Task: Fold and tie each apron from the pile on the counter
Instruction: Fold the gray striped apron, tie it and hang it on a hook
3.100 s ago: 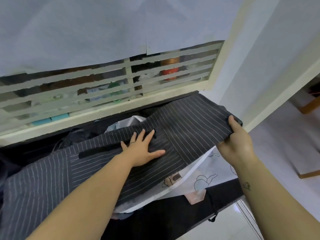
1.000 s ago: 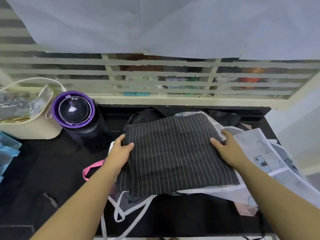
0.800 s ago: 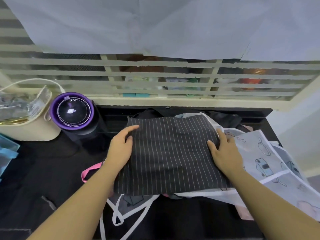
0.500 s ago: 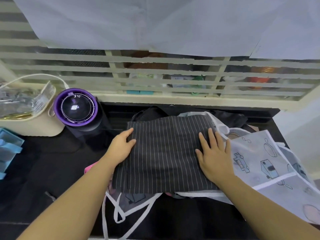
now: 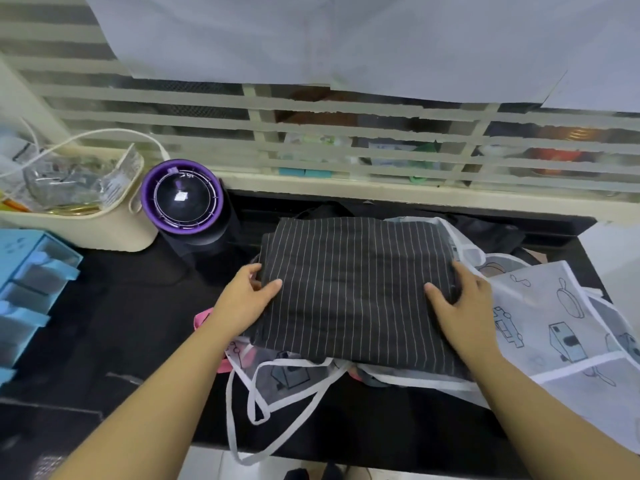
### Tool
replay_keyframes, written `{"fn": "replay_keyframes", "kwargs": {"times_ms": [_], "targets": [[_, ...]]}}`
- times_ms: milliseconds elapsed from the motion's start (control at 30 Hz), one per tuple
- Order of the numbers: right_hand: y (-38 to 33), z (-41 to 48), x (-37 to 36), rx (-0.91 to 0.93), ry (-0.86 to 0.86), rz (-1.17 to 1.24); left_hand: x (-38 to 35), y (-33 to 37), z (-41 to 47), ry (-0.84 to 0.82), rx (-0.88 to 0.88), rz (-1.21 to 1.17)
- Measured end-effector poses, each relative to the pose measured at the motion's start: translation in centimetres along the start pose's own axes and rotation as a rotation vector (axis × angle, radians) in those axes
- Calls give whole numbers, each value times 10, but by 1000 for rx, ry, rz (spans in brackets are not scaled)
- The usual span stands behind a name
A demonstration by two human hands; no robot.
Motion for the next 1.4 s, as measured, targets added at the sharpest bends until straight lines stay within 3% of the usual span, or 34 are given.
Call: {"fn": "replay_keyframes", "kwargs": {"times_ms": [133, 300, 600, 700, 767, 933, 1033, 1267, 1400], "targets": [[-7, 3, 1, -95, -279, 226, -6, -3, -5, -16, -63, 95], [-51, -5, 8, -260, -645, 512, 13, -16, -4, 90, 2, -67], [-267, 3, 79, -39, -555, 1177, 52, 34, -20, 216, -97, -317], [-320, 3, 87, 5, -573, 1339, 67, 53, -33, 235, -130, -541], [-343, -1, 95, 29, -547, 1334, 85, 69, -49, 270, -237, -583], [-369, -24, 98, 27, -574, 1357, 105, 140, -120, 373, -753, -195], [-374, -32, 91, -2, -602, 1355, 105, 171, -143, 396, -793, -147], [-391, -39, 98, 28, -657, 1403, 163, 228, -176, 700, -938, -241], [-393, -45, 93, 134, -733, 1063, 187, 255, -188, 845, -965, -63]]}}
Point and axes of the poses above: each hand's wrist, its own z-axis towards the middle knuckle, its own x-axis out of the back of the hand, y = z × x, the point moved 9 cm from there along z, towards the middle knuckle, and after that the axes turned 2 degrees about -z, right-handed, at the moved point
